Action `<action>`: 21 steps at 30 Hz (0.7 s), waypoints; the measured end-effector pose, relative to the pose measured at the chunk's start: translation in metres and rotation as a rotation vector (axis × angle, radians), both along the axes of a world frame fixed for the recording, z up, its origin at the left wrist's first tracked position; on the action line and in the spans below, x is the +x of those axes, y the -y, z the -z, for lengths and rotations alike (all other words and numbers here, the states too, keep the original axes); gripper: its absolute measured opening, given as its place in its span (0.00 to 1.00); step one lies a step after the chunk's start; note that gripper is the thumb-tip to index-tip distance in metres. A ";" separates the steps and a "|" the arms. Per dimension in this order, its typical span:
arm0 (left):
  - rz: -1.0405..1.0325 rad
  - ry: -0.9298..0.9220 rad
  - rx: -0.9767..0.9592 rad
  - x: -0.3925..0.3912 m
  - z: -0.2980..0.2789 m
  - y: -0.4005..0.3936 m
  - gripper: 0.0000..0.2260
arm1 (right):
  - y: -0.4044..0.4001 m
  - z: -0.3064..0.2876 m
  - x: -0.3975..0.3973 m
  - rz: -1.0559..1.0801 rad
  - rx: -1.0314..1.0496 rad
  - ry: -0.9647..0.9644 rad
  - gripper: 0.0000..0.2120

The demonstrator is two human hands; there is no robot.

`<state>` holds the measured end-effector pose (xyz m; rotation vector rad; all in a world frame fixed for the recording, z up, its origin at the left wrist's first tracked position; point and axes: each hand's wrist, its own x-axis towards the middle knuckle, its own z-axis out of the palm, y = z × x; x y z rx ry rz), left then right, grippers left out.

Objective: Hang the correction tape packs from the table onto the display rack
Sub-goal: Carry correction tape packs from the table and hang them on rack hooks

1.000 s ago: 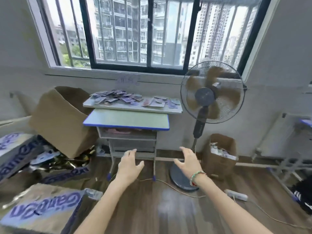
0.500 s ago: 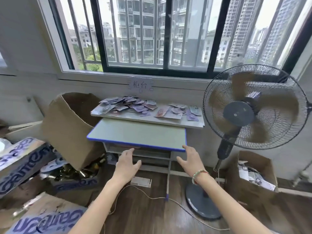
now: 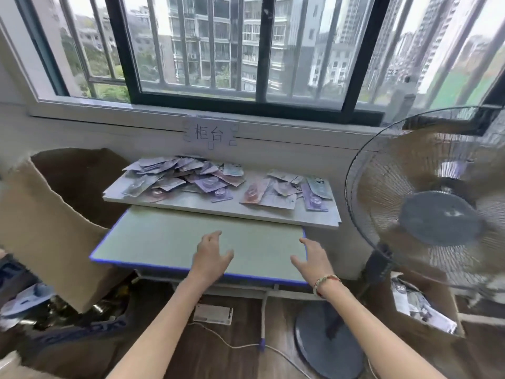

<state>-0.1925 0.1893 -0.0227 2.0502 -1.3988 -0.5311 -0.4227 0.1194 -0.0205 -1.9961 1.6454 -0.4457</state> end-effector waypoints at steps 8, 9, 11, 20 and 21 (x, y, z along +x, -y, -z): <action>0.080 0.021 0.061 0.057 -0.005 0.118 0.29 | 0.106 -0.007 0.045 0.073 -0.009 -0.046 0.27; 0.091 0.028 0.069 0.060 -0.004 0.131 0.29 | 0.115 -0.005 0.046 0.083 0.001 -0.047 0.27; 0.119 0.047 0.079 0.062 0.000 0.156 0.29 | 0.134 -0.001 0.050 0.108 0.009 -0.054 0.26; 0.141 0.020 0.164 0.055 0.031 0.261 0.32 | 0.238 0.027 0.073 0.128 0.026 -0.045 0.25; 0.137 0.013 0.167 0.055 0.034 0.273 0.32 | 0.251 0.029 0.075 0.132 0.029 -0.036 0.26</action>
